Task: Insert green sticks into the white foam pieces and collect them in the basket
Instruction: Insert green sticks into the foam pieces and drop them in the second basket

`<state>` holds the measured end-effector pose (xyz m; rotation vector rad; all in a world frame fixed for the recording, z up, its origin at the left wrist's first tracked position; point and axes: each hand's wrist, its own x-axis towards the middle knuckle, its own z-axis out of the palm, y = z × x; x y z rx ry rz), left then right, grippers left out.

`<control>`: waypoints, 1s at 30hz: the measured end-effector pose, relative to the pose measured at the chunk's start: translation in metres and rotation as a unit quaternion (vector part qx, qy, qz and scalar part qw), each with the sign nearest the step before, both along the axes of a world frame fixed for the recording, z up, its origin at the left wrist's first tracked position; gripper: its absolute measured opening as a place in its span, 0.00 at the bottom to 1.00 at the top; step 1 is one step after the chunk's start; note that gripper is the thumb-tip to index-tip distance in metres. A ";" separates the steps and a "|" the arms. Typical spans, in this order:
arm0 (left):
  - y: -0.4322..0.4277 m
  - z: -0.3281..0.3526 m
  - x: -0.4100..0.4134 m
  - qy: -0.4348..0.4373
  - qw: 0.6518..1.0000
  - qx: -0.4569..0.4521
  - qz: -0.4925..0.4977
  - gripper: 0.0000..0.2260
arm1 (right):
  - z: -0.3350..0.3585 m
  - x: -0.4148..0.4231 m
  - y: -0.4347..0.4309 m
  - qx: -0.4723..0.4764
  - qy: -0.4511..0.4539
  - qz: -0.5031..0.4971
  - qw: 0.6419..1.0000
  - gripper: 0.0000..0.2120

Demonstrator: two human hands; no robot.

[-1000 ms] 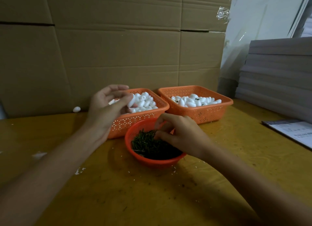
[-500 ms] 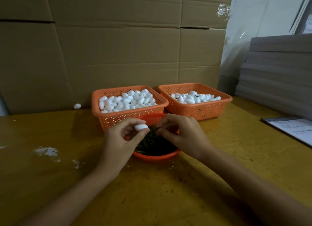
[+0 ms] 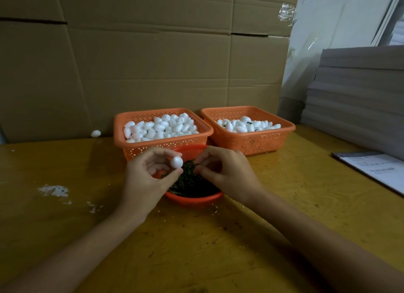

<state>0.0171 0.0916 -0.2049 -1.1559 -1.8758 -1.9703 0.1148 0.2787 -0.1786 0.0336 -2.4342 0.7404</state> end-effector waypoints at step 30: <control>-0.002 0.001 0.004 0.019 1.000 -0.016 0.001 0.12 | 0.003 -0.001 0.001 -0.017 -0.018 0.025 0.999 0.09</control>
